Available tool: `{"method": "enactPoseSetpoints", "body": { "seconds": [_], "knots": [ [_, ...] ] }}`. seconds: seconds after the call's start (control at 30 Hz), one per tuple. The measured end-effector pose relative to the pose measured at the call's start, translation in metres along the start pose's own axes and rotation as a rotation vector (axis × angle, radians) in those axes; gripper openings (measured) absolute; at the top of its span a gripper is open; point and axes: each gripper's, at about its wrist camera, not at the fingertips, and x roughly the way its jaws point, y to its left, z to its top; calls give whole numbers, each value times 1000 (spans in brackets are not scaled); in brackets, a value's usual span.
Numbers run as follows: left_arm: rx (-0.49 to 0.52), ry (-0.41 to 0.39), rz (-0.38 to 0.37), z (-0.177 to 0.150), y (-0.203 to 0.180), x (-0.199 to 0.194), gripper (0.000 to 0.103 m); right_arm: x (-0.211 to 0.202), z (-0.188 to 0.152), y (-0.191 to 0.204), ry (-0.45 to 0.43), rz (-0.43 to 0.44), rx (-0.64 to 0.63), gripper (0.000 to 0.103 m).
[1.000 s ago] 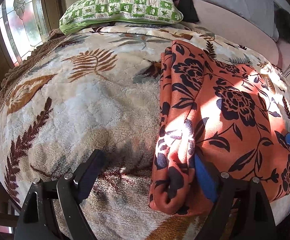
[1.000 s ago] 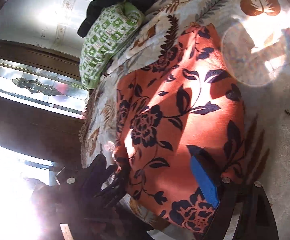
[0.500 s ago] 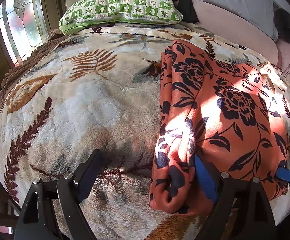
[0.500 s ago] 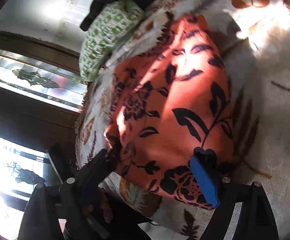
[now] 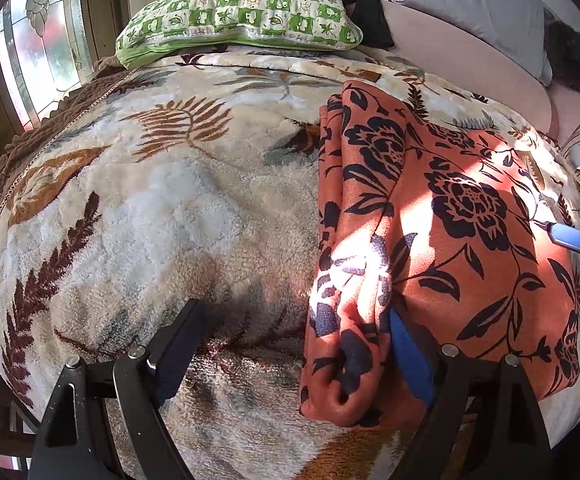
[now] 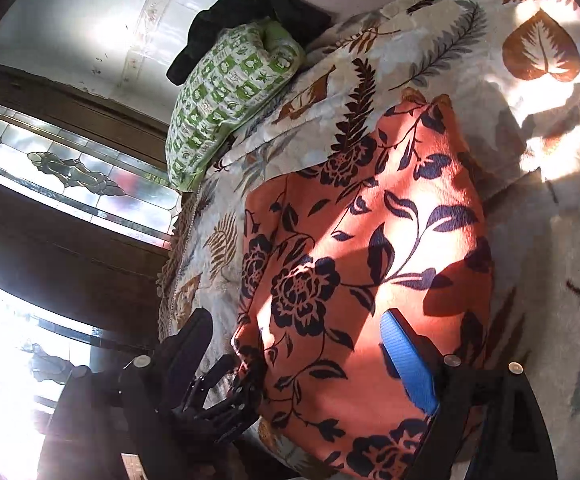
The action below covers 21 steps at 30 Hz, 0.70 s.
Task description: Fold small clothes
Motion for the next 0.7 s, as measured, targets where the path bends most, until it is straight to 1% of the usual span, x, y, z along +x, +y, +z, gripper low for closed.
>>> {"method": "enactPoseSetpoints", "body": {
  "seconds": [0.03,0.07,0.1,0.2,0.23,0.3,0.37,0.43,0.5,0.57,0.6,0.7],
  "knots": [
    [2,0,-3,0,0,0,89,8,5,-9,17,-44,23,88],
    [3,0,-3,0,0,1,89,17,8,-21,49,-63,61,88],
    [3,1,-6,0,0,1,89,21,9,-27,58,-44,81,88],
    [-35,5,-48,6,7,-8,88,3,3,-18,11,-10,44,88],
    [-58,-10,-86,11,10,-15,88,-6,-1,-15,-5,5,27,88],
    [-87,-58,-190,25,14,-30,88,-25,-9,-13,-36,11,-12,88],
    [-82,-57,-286,45,14,-33,88,-42,-16,-20,-70,-27,-42,88],
    [-47,0,-333,64,7,-19,88,-52,-18,-36,-82,-57,-25,88],
    [-12,64,-381,79,2,4,88,-57,-19,-56,-83,-53,30,88],
    [-41,127,-355,86,5,26,87,-59,-19,-71,-82,-20,79,88],
    [-55,150,-367,88,7,34,87,-58,-18,-76,-78,-5,91,88],
    [-115,237,-465,84,10,53,87,-50,-13,-85,-46,20,92,88]
  ]
}}
